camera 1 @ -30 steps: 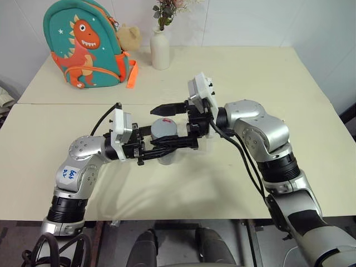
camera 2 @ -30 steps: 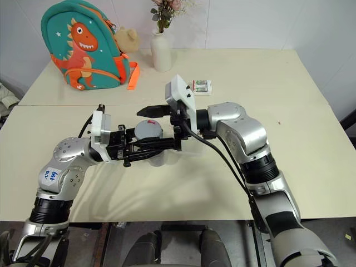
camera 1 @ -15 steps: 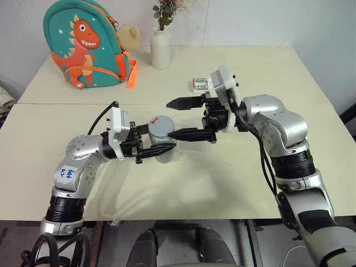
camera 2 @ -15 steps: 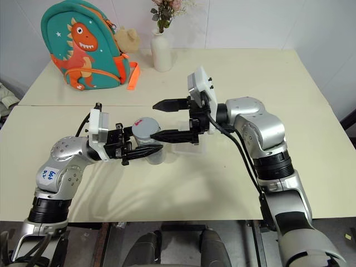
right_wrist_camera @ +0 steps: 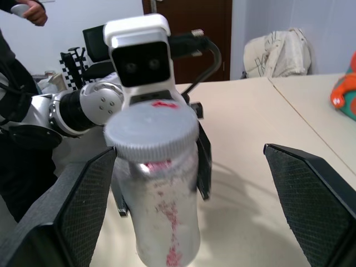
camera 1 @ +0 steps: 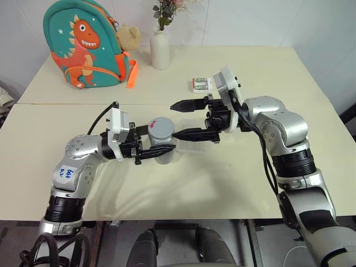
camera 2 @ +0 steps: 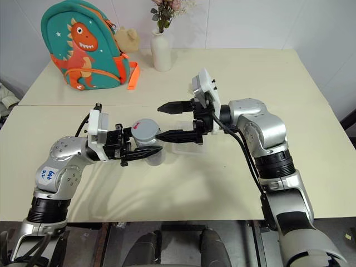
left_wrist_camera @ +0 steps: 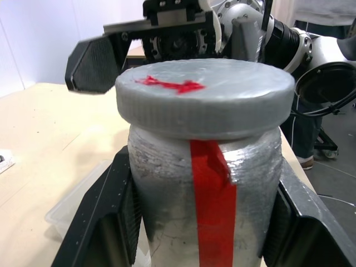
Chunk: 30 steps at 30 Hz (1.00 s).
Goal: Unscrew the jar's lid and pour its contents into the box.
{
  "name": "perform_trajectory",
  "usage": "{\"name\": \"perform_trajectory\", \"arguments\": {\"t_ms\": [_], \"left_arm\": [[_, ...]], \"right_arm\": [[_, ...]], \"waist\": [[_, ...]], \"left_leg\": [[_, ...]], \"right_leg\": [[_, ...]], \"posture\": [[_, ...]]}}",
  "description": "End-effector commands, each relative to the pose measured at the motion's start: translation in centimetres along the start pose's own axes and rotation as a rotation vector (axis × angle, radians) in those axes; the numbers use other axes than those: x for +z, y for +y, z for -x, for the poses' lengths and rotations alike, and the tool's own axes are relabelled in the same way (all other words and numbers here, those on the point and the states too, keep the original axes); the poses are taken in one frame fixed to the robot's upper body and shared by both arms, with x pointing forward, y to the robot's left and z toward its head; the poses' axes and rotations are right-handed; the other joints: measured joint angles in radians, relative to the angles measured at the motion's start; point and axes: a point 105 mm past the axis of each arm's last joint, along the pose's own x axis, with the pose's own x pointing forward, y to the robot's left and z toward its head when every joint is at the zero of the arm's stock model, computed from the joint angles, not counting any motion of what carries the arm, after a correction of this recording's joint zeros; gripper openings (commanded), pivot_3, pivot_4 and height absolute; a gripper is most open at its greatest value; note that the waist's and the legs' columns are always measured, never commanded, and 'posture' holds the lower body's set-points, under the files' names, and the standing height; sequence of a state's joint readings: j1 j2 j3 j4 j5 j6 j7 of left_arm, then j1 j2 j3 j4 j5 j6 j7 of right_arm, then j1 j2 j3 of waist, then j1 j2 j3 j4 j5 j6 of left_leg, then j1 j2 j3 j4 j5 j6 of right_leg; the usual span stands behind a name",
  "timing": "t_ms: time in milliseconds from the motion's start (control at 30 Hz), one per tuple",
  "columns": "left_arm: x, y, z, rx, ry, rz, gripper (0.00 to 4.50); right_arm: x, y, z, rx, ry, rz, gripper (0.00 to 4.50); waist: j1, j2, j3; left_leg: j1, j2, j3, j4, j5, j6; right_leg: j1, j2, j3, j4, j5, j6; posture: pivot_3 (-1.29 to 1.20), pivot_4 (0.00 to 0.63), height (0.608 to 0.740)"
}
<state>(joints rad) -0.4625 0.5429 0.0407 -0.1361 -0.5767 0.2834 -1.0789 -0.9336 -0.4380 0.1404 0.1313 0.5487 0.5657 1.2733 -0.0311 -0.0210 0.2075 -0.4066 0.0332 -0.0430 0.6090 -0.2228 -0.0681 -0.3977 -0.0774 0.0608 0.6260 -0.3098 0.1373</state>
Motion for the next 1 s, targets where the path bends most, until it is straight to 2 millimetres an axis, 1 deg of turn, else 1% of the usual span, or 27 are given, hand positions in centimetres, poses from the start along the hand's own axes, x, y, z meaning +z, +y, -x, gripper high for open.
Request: {"name": "perform_trajectory", "arguments": {"t_ms": [33, 167, 367, 433, 533, 600, 1000], "left_arm": [[1.1, -0.2, 0.0, -0.011, -0.018, -0.045, 2.26], [1.1, -0.3, 0.0, -0.013, -0.017, -0.043, 2.26], [1.0, -0.3, 0.1, -0.015, -0.01, -0.041, 2.26], [1.0, -0.3, 0.1, -0.015, -0.008, -0.042, 2.26], [1.0, -0.3, 0.1, -0.015, -0.008, -0.041, 2.26], [1.0, -0.3, 0.1, -0.015, -0.008, -0.039, 2.26], [1.0, -0.5, -0.3, -0.021, -0.016, -0.033, 2.26]], "right_arm": [[1.4, -0.3, 0.2, -0.012, -0.02, 0.06, 4.45], [1.4, -0.1, 0.2, 0.001, -0.027, 0.055, 4.45], [1.6, 1.1, 0.3, 0.066, -0.033, 0.047, 4.45], [2.1, 1.6, 0.1, 0.091, -0.05, 0.052, 4.45], [2.8, 1.9, -0.5, 0.11, -0.076, 0.059, 4.45], [2.9, 2.1, -1.0, 0.12, -0.077, 0.066, 4.45], [2.2, 2.7, -3.6, 0.158, -0.06, 0.066, 4.45]], "waist": [[0.0, 0.0, 0.0], [0.0, 0.0, 0.0], [0.0, 0.0, 0.0], [0.0, 0.0, 0.0], [0.0, 0.0, 0.0], [0.0, 0.0, 0.0], [-0.001, 0.0, 0.0]], "left_leg": [[0.0, 0.0, 0.0, 0.0, 0.0, 0.0], [0.0, 0.0, 0.0, 0.0, 0.0, 0.0], [0.0, 0.0, 0.0, 0.0, 0.0, 0.0], [0.0, 0.0, 0.0, 0.0, 0.0, 0.0], [0.0, 0.0, 0.0, 0.0, 0.0, 0.0], [0.0, 0.0, 0.0, 0.0, 0.0, 0.0], [0.0, 0.0, 0.0, 0.0, 0.0, 0.0]], "right_leg": [[0.0, 0.0, 0.0, 0.0, 0.0, 0.0], [0.0, 0.0, 0.0, 0.0, 0.0, 0.0], [0.0, 0.0, 0.0, 0.0, 0.0, 0.0], [0.0, 0.0, 0.0, 0.0, 0.0, 0.0], [0.0, 0.0, 0.0, 0.0, 0.0, 0.0], [0.0, 0.0, 0.0, 0.0, 0.0, 0.0], [0.0, 0.0, 0.0, 0.0, 0.0, 0.0]], "posture": [[0.0, 0.15, 0.74], [0.0, 0.15, 0.74], [0.0, 0.15, 0.74], [0.0, 0.15, 0.74], [0.0, 0.15, 0.74], [0.0, 0.15, 0.74], [0.0, 0.15, 0.74]]}}
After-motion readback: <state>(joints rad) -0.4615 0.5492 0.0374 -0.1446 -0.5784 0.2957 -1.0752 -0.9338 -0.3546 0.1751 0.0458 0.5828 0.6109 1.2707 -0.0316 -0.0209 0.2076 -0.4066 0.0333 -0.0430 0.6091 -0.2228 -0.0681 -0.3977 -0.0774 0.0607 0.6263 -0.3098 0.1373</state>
